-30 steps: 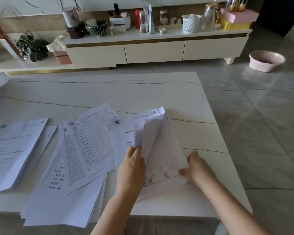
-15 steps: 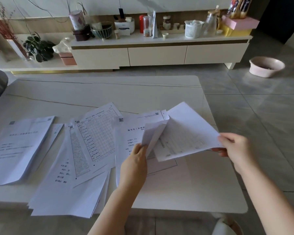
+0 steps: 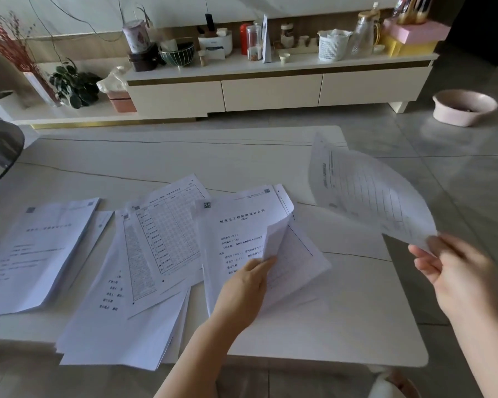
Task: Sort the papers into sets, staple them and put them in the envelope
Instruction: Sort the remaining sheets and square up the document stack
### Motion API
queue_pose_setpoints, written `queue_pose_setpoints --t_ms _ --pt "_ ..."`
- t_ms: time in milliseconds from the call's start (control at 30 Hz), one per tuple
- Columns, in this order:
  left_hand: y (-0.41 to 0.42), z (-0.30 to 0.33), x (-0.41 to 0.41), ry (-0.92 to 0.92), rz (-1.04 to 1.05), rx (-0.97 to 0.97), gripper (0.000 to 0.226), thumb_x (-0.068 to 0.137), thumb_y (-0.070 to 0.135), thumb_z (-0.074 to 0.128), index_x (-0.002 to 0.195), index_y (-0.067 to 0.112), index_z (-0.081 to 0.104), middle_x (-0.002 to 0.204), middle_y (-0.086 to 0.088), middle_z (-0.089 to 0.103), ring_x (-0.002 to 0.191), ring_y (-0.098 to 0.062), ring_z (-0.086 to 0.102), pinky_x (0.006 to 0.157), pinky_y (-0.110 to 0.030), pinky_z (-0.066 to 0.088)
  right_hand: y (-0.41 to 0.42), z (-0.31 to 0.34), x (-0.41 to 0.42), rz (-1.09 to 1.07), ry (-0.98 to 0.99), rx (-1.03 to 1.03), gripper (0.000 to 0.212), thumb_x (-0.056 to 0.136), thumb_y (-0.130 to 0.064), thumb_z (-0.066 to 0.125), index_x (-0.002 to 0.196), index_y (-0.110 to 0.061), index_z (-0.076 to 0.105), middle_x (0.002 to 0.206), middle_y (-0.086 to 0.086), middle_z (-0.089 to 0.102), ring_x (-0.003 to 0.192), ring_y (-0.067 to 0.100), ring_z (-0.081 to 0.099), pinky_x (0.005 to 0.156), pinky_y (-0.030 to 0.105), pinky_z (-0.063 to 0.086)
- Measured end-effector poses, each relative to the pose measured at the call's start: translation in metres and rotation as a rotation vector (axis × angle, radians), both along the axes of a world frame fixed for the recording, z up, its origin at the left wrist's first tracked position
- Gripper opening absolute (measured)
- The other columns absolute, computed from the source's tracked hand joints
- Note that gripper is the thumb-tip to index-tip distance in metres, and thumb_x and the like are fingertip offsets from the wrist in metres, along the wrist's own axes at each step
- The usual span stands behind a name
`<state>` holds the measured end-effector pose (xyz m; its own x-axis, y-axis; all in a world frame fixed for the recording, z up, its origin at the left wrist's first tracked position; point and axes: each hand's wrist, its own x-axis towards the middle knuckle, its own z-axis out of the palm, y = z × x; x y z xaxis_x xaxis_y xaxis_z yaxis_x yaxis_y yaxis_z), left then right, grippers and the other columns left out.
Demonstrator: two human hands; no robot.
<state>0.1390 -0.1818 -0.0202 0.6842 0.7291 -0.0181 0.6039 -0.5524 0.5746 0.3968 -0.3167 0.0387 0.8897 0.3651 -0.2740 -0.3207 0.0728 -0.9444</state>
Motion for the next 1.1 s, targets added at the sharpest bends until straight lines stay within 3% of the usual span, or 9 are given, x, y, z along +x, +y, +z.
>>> queue_pose_setpoints --t_ms 200,300,367,467,600,767,900,1033,1100 --pt "0.005 0.000 0.001 -0.044 0.210 0.065 0.068 0.097 0.015 0.049 0.143 0.042 0.006 0.078 0.001 0.061 0.066 -0.020 0.056 0.061 -0.031 0.044 0.026 -0.005 -0.004 0.077 -0.046 -0.004 0.013 0.096 -0.001 0.050 0.096 -0.013 0.056 0.080 0.004 0.051 0.043 0.006 0.064 0.039 0.011 0.045" --pt "0.008 0.001 0.002 -0.096 0.318 -0.040 0.061 0.093 0.023 0.058 0.143 0.039 0.028 0.075 0.009 0.059 0.068 -0.014 0.056 0.059 -0.025 0.043 0.036 -0.011 -0.006 0.100 -0.115 -0.050 0.022 0.096 -0.003 0.050 0.117 -0.007 0.054 0.083 0.000 0.053 0.044 0.007 0.064 0.037 0.012 0.043" --pt "0.009 0.005 0.002 -0.071 0.407 -0.106 0.011 0.087 0.032 0.065 0.097 0.034 0.061 0.068 0.011 0.051 0.065 -0.012 0.048 0.051 -0.021 0.032 0.038 -0.012 -0.006 0.102 -0.140 -0.064 0.026 0.096 -0.003 0.051 0.122 -0.004 0.054 0.085 -0.001 0.055 0.044 0.007 0.064 0.036 0.012 0.042" --pt "0.011 0.003 0.001 -0.173 0.478 -0.246 0.044 0.078 0.036 0.075 0.059 0.024 0.037 0.053 0.010 0.039 0.051 -0.010 0.032 0.050 -0.025 0.025 0.039 -0.013 -0.006 0.095 -0.151 -0.071 0.028 0.096 -0.004 0.051 0.124 -0.003 0.053 0.086 -0.002 0.056 0.043 0.006 0.063 0.035 0.012 0.041" --pt "0.014 0.007 -0.002 -0.398 0.581 -0.400 0.043 0.081 0.030 0.073 0.060 0.014 0.040 0.053 0.007 0.038 0.051 -0.010 0.032 0.049 -0.020 0.025 0.040 -0.014 -0.004 0.096 -0.167 -0.095 0.028 0.096 -0.005 0.051 0.124 -0.004 0.054 0.087 -0.003 0.056 0.043 0.005 0.063 0.035 0.012 0.039" --pt "0.030 0.012 -0.023 -0.466 0.736 -0.294 0.040 0.090 0.033 0.061 0.065 0.004 0.048 0.061 -0.003 0.040 0.059 -0.015 0.035 0.056 -0.024 0.026 0.040 -0.019 -0.001 0.135 -0.212 -0.160 0.026 0.098 -0.006 0.048 0.124 -0.007 0.053 0.091 0.003 0.058 0.044 0.006 0.064 0.034 0.013 0.041" --pt "0.038 0.028 -0.038 -0.593 0.792 -0.089 0.017 0.094 0.037 0.053 0.084 0.031 0.066 0.076 0.006 0.065 0.067 -0.014 0.053 0.063 -0.028 0.039 0.043 -0.025 -0.007 0.230 -0.310 -0.261 0.018 0.098 -0.009 0.048 0.114 -0.012 0.056 0.096 0.010 0.061 0.041 0.004 0.062 0.031 0.014 0.037" --pt "0.030 0.041 -0.030 -0.589 0.652 0.041 0.020 0.089 0.045 0.051 0.093 0.035 0.068 0.091 0.007 0.064 0.081 0.002 0.052 0.066 -0.003 0.036 0.052 -0.029 -0.030 0.393 -0.315 -0.305 0.012 0.098 -0.008 0.048 0.101 -0.017 0.056 0.085 0.007 0.063 0.041 0.007 0.062 0.032 0.016 0.036" --pt "0.026 0.034 -0.021 -0.535 0.509 0.113 0.023 0.091 0.044 0.054 0.097 0.029 0.071 0.099 0.013 0.066 0.097 -0.003 0.053 0.079 -0.003 0.035 0.059 -0.032 -0.046 0.471 -0.298 -0.297 0.018 0.098 -0.007 0.048 0.093 -0.021 0.057 0.084 0.008 0.066 0.044 0.012 0.065 0.034 0.019 0.042"
